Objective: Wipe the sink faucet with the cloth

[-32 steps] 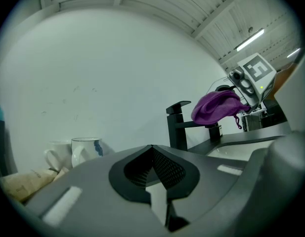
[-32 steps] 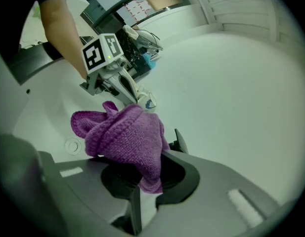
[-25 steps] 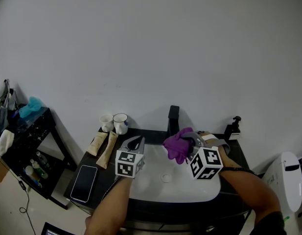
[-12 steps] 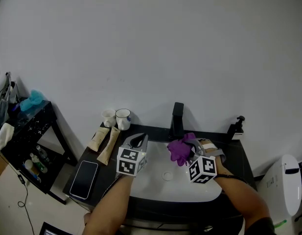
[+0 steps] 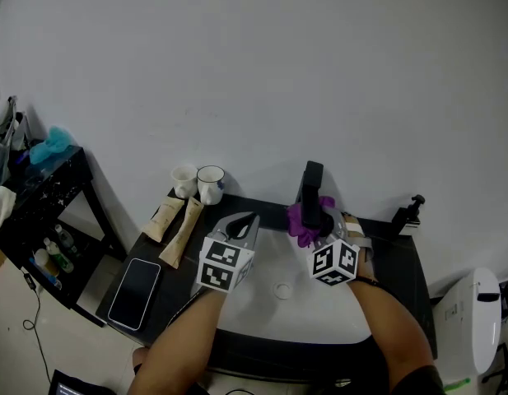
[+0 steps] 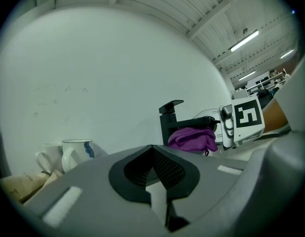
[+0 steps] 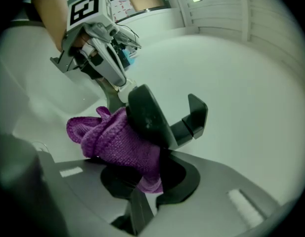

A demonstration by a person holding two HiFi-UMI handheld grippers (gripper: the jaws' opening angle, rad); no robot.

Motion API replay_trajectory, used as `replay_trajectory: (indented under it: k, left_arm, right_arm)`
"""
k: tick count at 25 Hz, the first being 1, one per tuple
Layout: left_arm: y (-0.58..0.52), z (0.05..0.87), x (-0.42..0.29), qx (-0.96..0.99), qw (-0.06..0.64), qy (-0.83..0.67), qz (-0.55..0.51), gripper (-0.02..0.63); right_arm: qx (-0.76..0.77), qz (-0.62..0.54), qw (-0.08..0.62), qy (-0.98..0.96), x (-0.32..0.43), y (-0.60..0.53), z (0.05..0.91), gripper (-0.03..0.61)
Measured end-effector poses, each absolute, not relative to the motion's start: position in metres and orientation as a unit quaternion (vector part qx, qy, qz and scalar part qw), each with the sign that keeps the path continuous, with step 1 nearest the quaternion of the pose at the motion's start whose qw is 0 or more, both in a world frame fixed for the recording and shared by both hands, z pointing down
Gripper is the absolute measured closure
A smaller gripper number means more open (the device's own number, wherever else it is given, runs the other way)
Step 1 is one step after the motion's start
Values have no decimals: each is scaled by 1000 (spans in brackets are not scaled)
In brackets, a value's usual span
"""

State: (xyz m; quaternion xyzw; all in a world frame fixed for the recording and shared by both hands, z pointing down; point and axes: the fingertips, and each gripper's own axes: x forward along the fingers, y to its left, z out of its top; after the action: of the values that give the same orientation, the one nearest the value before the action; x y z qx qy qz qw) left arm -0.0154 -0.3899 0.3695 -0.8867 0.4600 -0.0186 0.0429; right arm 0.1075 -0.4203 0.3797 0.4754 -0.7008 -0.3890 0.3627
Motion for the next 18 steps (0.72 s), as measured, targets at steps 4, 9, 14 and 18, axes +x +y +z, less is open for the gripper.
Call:
replay_trajectory:
  k: [4, 9, 14, 18]
  left_arm:
    - [-390, 368, -14, -888, 43, 457, -18, 597]
    - [-390, 369, -13, -889, 42, 456, -19, 597]
    - [-389, 372, -15, -887, 39, 459, -24, 597]
    - [-391, 374, -17, -886, 38, 461, -28, 597]
  right_arm:
    - [494, -369, 356, -702, 106, -429, 379, 514]
    - [508, -377, 364, -684, 105, -430, 381, 514]
    - [493, -362, 402, -682, 102, -430, 404, 514]
    - [464, -353, 452, -675, 99, -431, 435, 514]
